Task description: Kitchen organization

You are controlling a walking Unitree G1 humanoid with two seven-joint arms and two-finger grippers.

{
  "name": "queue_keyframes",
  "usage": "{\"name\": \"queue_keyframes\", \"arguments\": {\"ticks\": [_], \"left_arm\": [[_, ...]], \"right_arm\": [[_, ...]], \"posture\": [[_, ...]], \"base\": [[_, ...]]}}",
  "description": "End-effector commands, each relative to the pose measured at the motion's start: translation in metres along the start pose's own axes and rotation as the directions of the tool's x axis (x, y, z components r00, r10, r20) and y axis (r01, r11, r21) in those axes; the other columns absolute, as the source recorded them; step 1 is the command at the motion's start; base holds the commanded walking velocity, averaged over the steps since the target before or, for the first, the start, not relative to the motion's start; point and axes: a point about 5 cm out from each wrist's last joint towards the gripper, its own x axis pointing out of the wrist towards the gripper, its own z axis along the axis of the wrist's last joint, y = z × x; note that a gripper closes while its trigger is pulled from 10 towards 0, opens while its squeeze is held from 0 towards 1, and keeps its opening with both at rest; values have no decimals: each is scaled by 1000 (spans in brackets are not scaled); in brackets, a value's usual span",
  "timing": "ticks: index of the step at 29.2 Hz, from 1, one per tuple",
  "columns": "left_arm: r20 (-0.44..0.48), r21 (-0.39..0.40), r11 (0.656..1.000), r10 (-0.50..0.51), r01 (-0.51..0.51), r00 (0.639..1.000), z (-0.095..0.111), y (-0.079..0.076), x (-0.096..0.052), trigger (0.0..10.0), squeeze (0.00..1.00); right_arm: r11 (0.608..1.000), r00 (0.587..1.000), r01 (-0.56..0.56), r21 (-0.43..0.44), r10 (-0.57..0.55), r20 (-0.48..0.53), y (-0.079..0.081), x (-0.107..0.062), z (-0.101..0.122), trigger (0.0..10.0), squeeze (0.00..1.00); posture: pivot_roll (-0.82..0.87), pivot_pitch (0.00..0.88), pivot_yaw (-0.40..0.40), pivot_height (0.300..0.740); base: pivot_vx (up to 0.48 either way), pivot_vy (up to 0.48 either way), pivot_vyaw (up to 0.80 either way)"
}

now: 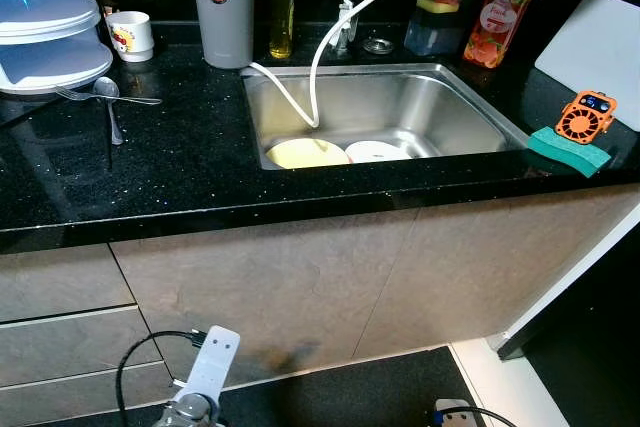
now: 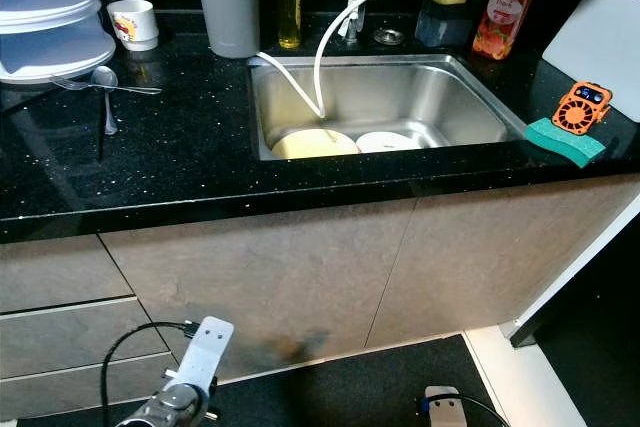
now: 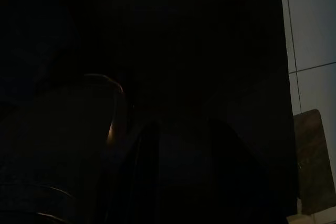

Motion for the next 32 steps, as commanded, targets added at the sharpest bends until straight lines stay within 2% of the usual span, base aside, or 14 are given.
{"name": "queue_keyframes", "arguments": {"ticks": [1,2,3,4,5,7,8,9,10,23,28,29,32], "left_arm": [[-17,-16,1000,-4,4,1000,-4,4,0,10000,176],[-10,-35,999,-14,13,1000,-2,4,0,10000,1000],[-4,-39,999,-24,23,1000,-1,2,0,10000,1000],[-4,-39,999,-24,23,1000,-1,2,0,10000,1000],[-4,-31,999,-20,20,1000,0,2,0,10000,1000],[-10,-24,1000,-14,14,1000,2,1,0,10000,1000],[-11,-13,1000,-9,8,1000,2,1,0,10000,275],[-11,-13,1000,-9,8,1000,2,1,0,10000,275],[-13,-12,1000,-8,8,1000,1,2,0,10000,0],[-26,23,1000,-10,11,1000,-3,3,0,10000,0],[-32,53,998,-17,18,999,-5,1,0,10000,0],[-34,62,998,-19,21,999,-5,1,0,10000,0],[-37,83,996,-22,25,999,-6,0,0,10000,0]], "right_arm": [[1000,1000,11,-9,-11,-11,-2,0,-2,10000,0],[1000,1000,8,-15,-9,-13,-2,-1,-3,10000,133],[1000,1000,1,-21,-1,-10,-2,-1,-2,10000,580],[1000,1000,1,-21,-1,-10,-2,-1,-2,10000,580],[1000,1000,-7,-16,6,-6,-2,-1,-2,10000,1000],[1000,1000,-14,-15,13,-12,-1,-1,-3,10000,1000],[1000,1000,-9,-13,9,-17,-2,-1,-4,10000,686],[1000,1000,-9,-13,9,-17,-2,-1,-4,10000,686],[1000,1000,-6,-3,6,-16,-2,-1,-4,10000,0],[1000,1000,-11,3,11,-16,2,-1,-4,10000,0],[999,1000,-10,-33,10,-20,1,-1,-5,10000,0],[997,1000,-20,-79,19,-22,2,-1,-6,10000,0],[996,999,-25,-86,23,-25,2,-1,-7,10000,0]], "posture": [[-22,12,-50,740],[-25,14,-53,740],[-22,17,-54,740],[-22,17,-54,740],[-22,17,-54,740],[-27,16,-54,740],[-27,16,-54,740],[-27,16,-54,740],[-26,17,-52,740],[-27,20,-50,740],[-27,21,-53,740],[-31,22,-54,740],[-31,22,-54,740]], "base": [[0,0,0],[0,0,0],[0,0,0],[0,0,0],[0,0,0],[0,0,0],[0,0,0],[0,0,0],[0,0,0],[0,0,0],[0,0,0],[0,0,0],[0,0,0]]}}
